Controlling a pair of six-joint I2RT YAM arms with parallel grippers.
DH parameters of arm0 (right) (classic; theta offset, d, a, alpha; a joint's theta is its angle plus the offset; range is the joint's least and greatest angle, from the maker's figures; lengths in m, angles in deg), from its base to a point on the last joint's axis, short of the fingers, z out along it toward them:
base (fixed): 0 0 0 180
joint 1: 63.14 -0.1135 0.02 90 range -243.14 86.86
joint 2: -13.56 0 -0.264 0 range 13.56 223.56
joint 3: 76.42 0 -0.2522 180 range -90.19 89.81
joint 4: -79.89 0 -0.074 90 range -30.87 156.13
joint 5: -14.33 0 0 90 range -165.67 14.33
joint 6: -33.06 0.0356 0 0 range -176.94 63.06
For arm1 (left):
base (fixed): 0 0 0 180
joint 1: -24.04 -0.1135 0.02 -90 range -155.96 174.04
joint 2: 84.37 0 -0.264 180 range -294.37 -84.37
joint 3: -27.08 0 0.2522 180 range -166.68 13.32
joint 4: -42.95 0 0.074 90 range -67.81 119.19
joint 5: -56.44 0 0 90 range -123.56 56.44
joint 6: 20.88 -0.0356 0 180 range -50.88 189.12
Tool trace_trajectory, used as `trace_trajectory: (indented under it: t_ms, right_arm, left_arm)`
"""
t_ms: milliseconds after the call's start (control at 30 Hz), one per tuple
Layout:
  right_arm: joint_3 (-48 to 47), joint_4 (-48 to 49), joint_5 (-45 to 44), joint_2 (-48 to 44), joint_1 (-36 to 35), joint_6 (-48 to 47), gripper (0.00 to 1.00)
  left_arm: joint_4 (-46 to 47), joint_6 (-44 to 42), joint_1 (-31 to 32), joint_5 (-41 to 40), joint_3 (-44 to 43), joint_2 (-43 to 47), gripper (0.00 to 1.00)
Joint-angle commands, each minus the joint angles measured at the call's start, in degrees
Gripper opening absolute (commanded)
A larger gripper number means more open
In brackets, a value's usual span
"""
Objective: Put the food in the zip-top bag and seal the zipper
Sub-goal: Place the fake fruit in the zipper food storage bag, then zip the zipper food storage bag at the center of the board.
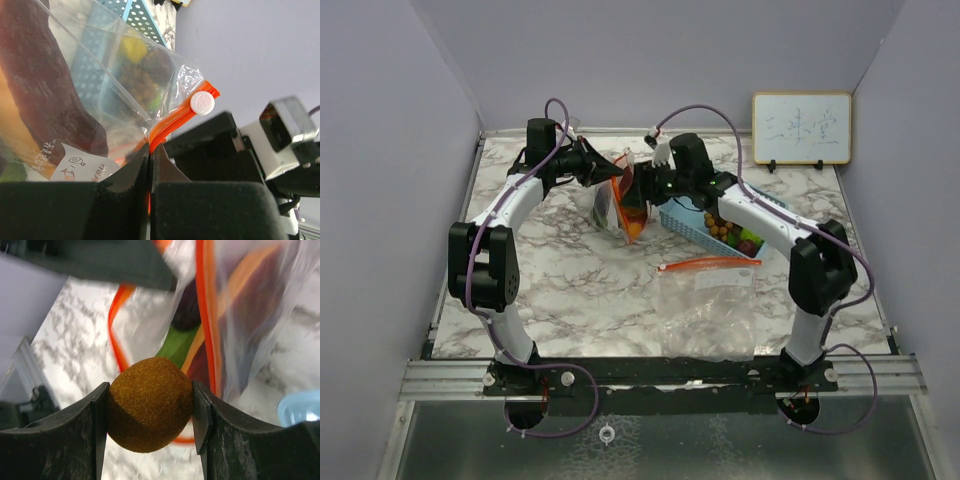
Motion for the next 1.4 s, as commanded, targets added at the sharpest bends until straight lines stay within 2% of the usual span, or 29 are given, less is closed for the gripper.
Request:
trace_trajectory:
  t_ms: [0, 100, 300, 367, 467, 500, 667, 833, 967, 1167, 1267, 1367]
  right_arm:
    - [-8.5, 1.6, -9.2, 7.5, -0.2, -1.0, 0.41]
    - [-11.3, 0.4, -16.4, 9.2, -1.3, -2.6, 0.45]
    - [-14.6, -0.4, -26.7, 11.0, -3.2, -5.5, 0.65]
    - [-14.2, -0.1, -26.7, 10.1, -3.2, -6.1, 0.75]
    - [-11.6, 1.4, -25.6, 6.7, -3.2, -5.8, 0.98]
    - [-10.5, 1.8, -25.4, 5.1, -3.2, -5.5, 1.00]
    - [-6.3, 0.4, -25.6, -2.8, -3.2, -4.4, 1.00]
    - [-4.9, -1.4, -33.0, -10.2, -3.2, -2.1, 0.99]
    - [-18.7, -11.9, -38.5, -2.5, -3.2, 1.6, 0.96]
    - [-41.5, -23.4, -35.3, 13.5, -3.2, 8.5, 0.79]
    - [-46.9, -26.8, -33.6, 18.0, -3.2, 11.8, 0.73]
    - [-46.6, -27.5, -33.2, 19.0, -3.2, 13.8, 0.71]
  left_arm:
    - [1.7, 1.9, -0.2, 3.0, 1.2, 3.5, 0.00]
    - [2.5, 2.6, -0.2, 3.4, 1.4, 4.0, 0.00]
    - [3.8, 4.0, -0.3, 4.3, 1.2, 4.0, 0.00]
    - [3.7, 3.9, -0.2, 4.3, 1.2, 4.2, 0.00]
    - [3.7, 3.9, -0.2, 4.2, 1.5, 4.2, 0.00]
    - [3.7, 3.9, -0.2, 4.2, 1.7, 4.0, 0.00]
    - [3.6, 3.4, -0.2, 4.0, 1.4, 3.0, 0.00]
    - [3.5, 3.2, -0.3, 3.9, 0.9, 2.4, 0.00]
    - [3.5, 3.1, -0.2, 3.9, 0.9, 2.4, 0.00]
    - [3.6, 2.9, -0.2, 3.6, 1.1, 2.8, 0.00]
    - [3.6, 2.6, -0.2, 3.3, 1.3, 3.0, 0.00]
    - [3.6, 2.4, -0.2, 3.3, 1.6, 2.9, 0.00]
